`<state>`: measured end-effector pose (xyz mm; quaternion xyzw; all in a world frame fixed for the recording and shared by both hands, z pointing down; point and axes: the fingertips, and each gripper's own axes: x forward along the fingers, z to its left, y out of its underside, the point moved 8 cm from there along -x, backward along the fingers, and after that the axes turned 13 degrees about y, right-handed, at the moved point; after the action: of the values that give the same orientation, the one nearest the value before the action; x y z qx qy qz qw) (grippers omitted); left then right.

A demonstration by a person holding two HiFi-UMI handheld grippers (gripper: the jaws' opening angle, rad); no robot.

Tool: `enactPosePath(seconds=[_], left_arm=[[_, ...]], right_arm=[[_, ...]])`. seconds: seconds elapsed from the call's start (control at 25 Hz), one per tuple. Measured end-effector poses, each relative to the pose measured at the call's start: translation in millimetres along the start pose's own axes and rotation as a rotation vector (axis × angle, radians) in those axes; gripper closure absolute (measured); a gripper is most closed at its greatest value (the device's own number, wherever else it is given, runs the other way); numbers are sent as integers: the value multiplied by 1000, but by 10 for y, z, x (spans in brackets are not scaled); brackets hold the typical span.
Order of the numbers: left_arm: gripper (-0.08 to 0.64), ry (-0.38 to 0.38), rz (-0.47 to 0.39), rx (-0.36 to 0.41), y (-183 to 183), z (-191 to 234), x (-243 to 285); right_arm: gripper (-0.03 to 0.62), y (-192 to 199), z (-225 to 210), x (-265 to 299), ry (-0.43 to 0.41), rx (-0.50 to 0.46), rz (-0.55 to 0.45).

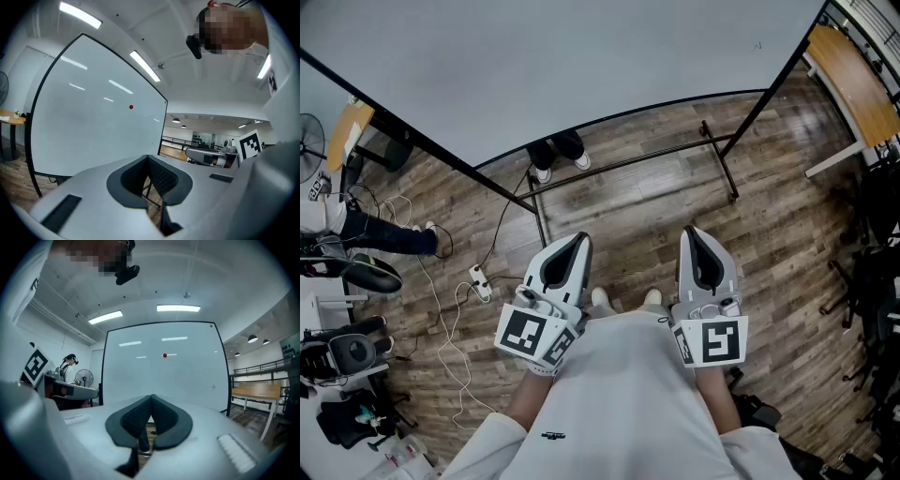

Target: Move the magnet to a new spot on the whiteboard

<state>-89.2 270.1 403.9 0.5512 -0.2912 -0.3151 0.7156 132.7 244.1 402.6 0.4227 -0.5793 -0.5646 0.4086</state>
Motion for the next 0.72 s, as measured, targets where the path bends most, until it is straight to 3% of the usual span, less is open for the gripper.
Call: enactPosePath(seconds=[0.32, 0.56, 0.72], left_arm=[[554, -10, 9, -2, 57, -186, 149], [554, 1, 32, 14, 117, -449, 372], [554, -17, 1, 25, 93, -615, 501]], right_arm=[[595, -2, -243, -44, 24, -8, 16], [595, 13, -531, -148, 8, 0, -2], [595, 69, -744, -152, -19, 0, 27]])
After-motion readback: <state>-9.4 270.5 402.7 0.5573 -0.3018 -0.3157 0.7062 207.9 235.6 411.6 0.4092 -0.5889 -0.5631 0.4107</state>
